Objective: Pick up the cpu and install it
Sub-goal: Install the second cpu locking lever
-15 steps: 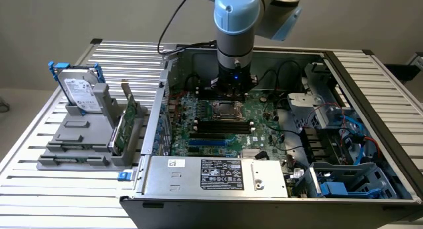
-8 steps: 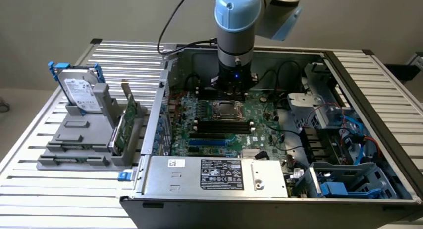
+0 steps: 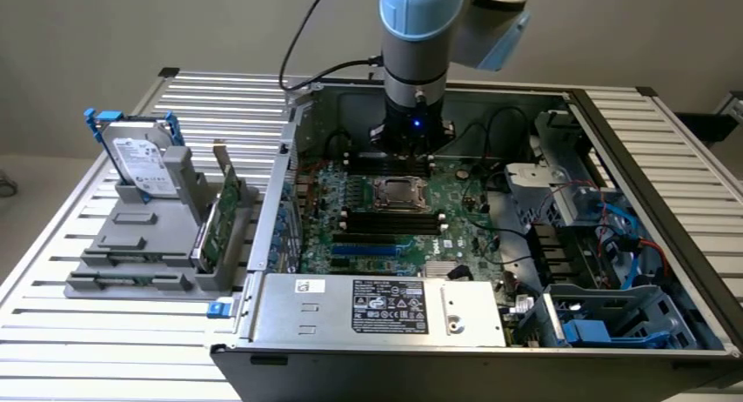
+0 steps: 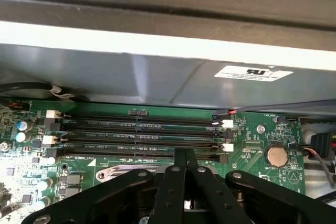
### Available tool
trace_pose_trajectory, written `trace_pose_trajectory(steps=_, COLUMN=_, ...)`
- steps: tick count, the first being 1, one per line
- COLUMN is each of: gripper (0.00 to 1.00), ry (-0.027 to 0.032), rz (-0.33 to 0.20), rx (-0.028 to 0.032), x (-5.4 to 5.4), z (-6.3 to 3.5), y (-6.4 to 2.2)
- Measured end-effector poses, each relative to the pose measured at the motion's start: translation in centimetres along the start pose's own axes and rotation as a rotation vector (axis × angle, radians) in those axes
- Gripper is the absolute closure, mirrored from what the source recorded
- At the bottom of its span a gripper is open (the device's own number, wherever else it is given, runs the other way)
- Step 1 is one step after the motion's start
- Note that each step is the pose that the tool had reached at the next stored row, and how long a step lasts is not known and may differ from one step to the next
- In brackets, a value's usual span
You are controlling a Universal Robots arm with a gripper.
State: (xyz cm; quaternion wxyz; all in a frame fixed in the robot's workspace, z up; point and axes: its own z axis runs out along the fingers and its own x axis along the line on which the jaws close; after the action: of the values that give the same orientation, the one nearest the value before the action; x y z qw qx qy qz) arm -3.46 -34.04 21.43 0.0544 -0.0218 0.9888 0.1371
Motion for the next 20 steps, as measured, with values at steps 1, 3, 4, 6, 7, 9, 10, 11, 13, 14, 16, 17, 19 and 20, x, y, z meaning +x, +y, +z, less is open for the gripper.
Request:
trace_pose_trajectory(steps=1, gripper=0.89, ry=0.0015, rz=0.000, rx=-0.0002, x=0.0, z=-0.11, y=-0.07)
trace_pose_trajectory(steps=3, gripper=0.89, ry=0.0043, rz=0.001, rx=-0.0001, x=0.1, z=-0.36, y=-0.26)
trace_pose_trajectory(steps=4, gripper=0.89, ry=0.0052, rz=0.002, rx=-0.0001, x=0.1, z=-0.50, y=-0.40)
trace_pose_trajectory(steps=6, gripper=0.89, ry=0.0066, rz=0.002, rx=-0.0004, x=0.3, z=-0.81, y=-0.72)
trace_pose_trajectory(steps=7, gripper=0.89, ry=0.0070, rz=0.002, rx=-0.0007, x=0.4, z=-0.98, y=-0.88)
trace_pose_trajectory(steps=9, gripper=0.89, ry=0.0073, rz=0.003, rx=-0.0017, x=0.6, z=-1.39, y=-1.21)
trace_pose_trajectory(steps=10, gripper=0.89, ry=0.0073, rz=0.003, rx=-0.0025, x=0.7, z=-1.61, y=-1.36)
trace_pose_trajectory(steps=11, gripper=0.89, ry=0.0073, rz=0.003, rx=-0.0032, x=0.8, z=-1.84, y=-1.53)
trace_pose_trajectory(steps=13, gripper=0.89, ry=0.0073, rz=0.003, rx=-0.0050, x=1.0, z=-2.31, y=-1.86)
trace_pose_trajectory(steps=14, gripper=0.89, ry=0.0072, rz=0.003, rx=-0.0063, x=1.1, z=-2.56, y=-2.03)
trace_pose_trajectory(steps=16, gripper=0.89, ry=0.0070, rz=0.003, rx=-0.0093, x=1.3, z=-3.04, y=-2.37)
trace_pose_trajectory(steps=17, gripper=0.89, ry=0.0069, rz=0.003, rx=-0.0107, x=1.3, z=-3.27, y=-2.55)
trace_pose_trajectory(steps=19, gripper=0.89, ry=0.0068, rz=0.004, rx=-0.0133, x=1.5, z=-3.78, y=-2.92)
trace_pose_trajectory(steps=20, gripper=0.89, ry=0.0068, rz=0.004, rx=-0.0146, x=1.6, z=-4.02, y=-3.10)
